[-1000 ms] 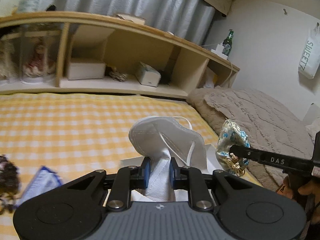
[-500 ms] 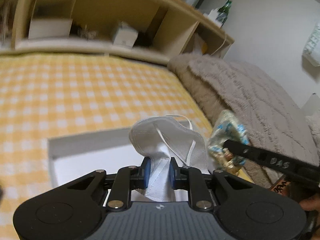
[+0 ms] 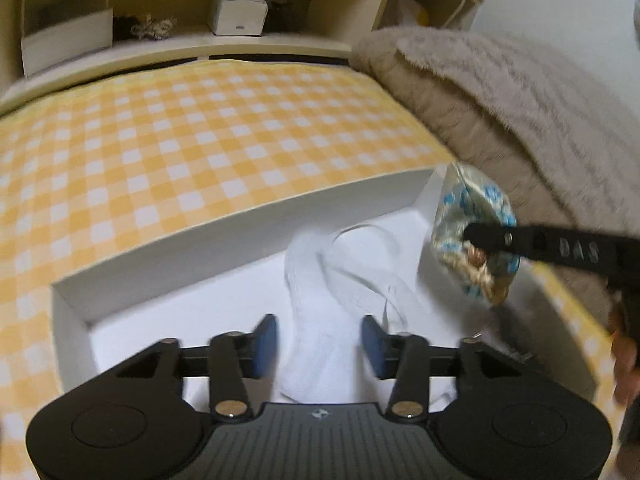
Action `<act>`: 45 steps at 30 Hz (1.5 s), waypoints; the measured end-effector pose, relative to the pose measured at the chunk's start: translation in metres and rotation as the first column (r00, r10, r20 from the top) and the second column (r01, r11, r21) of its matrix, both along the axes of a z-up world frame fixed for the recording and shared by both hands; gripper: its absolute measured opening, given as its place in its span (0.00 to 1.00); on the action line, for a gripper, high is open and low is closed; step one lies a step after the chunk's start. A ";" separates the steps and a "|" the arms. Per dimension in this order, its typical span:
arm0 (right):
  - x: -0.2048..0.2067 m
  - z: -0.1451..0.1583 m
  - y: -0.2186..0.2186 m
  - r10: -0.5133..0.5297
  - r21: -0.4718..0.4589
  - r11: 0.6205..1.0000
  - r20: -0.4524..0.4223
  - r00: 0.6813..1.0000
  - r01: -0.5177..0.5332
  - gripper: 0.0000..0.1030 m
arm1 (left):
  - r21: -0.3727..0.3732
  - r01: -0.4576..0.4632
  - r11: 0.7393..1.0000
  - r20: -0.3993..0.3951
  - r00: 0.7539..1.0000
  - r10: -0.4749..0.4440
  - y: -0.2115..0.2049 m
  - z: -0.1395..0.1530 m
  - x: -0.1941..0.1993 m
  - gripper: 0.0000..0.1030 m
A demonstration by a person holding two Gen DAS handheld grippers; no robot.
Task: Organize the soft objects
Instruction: 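Open the left tool on the mask while the right tool releases the pouch in the box, then withdraw both open tools from the box toward the wipe pack and yarn ornament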
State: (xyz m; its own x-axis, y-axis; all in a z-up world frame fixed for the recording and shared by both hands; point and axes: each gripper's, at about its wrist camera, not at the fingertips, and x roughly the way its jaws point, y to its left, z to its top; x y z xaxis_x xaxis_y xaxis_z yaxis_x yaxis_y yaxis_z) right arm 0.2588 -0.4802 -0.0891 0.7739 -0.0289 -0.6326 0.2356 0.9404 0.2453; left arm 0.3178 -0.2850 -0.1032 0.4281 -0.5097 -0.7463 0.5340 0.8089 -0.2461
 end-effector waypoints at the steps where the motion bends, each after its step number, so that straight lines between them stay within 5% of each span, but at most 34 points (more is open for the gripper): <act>1: 0.004 -0.003 -0.001 -0.003 -0.004 1.000 -0.009 1.000 0.003 0.21 | 0.031 0.005 1.000 0.015 1.000 -0.006 0.000 0.000 0.000 0.57; 6: 0.029 -0.016 0.001 0.018 -0.056 0.998 -0.068 0.998 -0.022 0.26 | 0.097 0.012 0.995 0.062 0.998 -0.018 0.001 0.001 0.003 0.62; 10: 0.031 -0.020 0.009 -0.015 -0.160 0.987 -0.096 0.995 0.000 0.56 | 0.109 0.011 0.994 0.069 0.997 -0.019 0.008 0.003 0.004 0.68; 17: 0.015 -0.008 -0.004 -0.043 -0.090 0.995 -0.070 0.997 0.036 0.72 | 0.119 0.000 0.993 0.070 0.998 -0.009 0.014 0.009 -0.004 0.82; 26: -0.004 0.008 0.000 -0.053 -0.097 0.994 -0.053 0.997 0.048 0.75 | 0.114 -0.022 0.993 0.086 0.996 0.012 0.025 0.030 -0.019 0.97; 45: -0.065 0.055 0.026 -0.047 -0.081 0.996 0.020 0.999 0.049 0.77 | 0.081 -0.071 0.994 0.156 0.986 0.057 0.058 0.084 -0.069 1.00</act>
State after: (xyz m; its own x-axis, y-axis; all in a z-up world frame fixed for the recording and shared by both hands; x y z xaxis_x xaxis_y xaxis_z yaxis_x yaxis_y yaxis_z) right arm 0.1943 -0.4545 -0.0345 0.7820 -0.1172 -0.6122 0.2771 0.9451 0.1730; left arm 0.2491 -0.2266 -0.0191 0.5705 -0.4144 -0.7091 0.5064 0.8572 -0.0935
